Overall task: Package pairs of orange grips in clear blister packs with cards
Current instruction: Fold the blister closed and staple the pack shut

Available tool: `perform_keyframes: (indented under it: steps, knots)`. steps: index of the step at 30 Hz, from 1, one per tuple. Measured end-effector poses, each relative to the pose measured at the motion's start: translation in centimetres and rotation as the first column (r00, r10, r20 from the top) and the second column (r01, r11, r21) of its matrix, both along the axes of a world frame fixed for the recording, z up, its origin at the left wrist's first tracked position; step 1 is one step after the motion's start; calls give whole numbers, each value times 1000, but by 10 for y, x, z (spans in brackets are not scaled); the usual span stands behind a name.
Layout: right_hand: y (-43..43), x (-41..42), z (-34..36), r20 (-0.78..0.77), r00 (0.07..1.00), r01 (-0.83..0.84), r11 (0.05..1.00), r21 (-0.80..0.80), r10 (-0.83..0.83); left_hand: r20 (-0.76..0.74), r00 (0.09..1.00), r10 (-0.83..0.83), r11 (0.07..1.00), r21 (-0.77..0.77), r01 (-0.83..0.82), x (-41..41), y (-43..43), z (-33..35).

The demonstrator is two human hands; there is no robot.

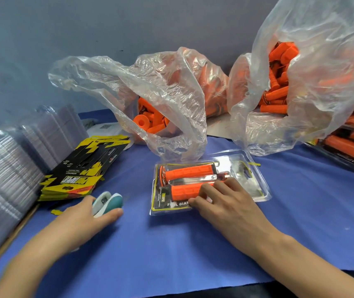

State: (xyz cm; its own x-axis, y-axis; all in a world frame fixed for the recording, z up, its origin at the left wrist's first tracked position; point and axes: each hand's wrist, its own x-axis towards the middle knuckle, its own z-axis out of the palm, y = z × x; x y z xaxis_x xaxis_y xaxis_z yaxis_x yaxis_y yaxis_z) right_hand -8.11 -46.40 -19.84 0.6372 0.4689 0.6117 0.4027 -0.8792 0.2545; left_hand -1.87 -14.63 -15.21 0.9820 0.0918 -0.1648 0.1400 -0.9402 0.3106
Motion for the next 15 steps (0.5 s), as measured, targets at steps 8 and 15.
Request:
perform_keyframes:
  steps: [8,15]
  knots:
    - [3,2,0,66,998,-6,999,46,3,632,766,-121,989,141,41,0,-36,-12]
    - [3,0,1,72,997,-13,998,60,8,-21,998,-60,581,-813,18,-11,-98,-8]
